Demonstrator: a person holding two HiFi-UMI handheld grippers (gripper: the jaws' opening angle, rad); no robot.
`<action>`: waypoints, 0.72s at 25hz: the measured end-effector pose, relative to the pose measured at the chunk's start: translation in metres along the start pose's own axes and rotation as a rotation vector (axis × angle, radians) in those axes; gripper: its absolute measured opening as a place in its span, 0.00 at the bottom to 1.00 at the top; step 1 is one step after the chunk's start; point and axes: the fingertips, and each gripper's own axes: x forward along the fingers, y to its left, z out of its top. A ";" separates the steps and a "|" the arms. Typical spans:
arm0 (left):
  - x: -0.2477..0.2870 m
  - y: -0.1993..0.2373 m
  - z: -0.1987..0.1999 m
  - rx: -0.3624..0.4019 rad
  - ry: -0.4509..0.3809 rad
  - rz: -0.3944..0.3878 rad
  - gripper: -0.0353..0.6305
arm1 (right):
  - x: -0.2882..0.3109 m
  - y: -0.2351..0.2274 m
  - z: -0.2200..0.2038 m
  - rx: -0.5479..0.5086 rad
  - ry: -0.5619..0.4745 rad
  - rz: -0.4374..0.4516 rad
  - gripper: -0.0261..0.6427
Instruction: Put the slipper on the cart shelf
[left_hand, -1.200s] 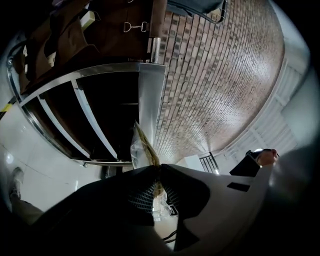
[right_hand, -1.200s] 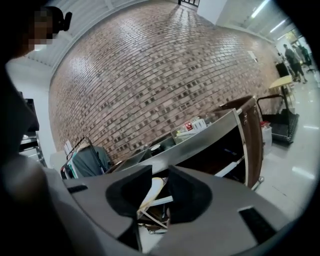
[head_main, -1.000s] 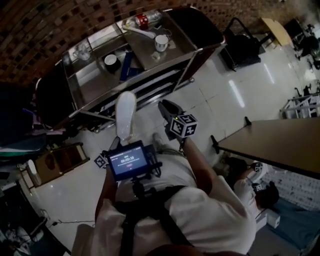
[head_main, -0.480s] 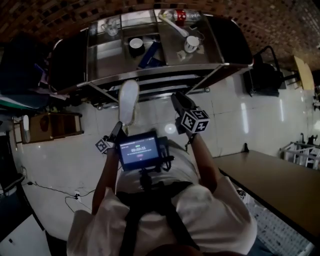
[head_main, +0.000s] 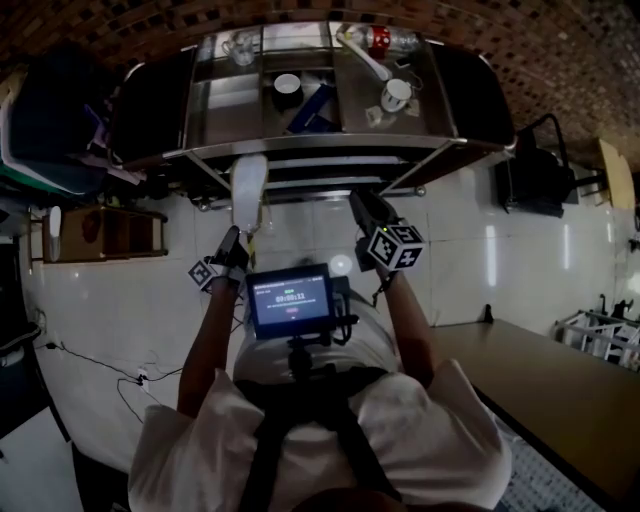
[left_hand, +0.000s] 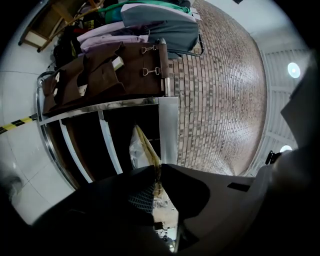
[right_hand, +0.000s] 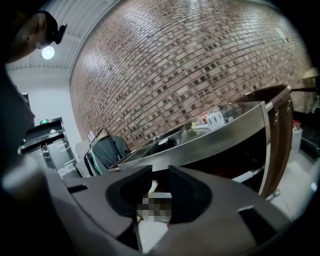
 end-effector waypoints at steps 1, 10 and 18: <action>0.001 0.005 0.002 0.002 -0.007 0.012 0.11 | -0.001 0.000 -0.001 0.001 0.001 0.000 0.20; 0.031 0.035 0.007 0.012 0.012 0.087 0.11 | -0.007 -0.006 -0.010 0.006 0.025 -0.002 0.20; 0.052 0.049 0.020 -0.012 -0.023 0.090 0.11 | -0.010 -0.008 -0.014 0.017 0.034 -0.016 0.20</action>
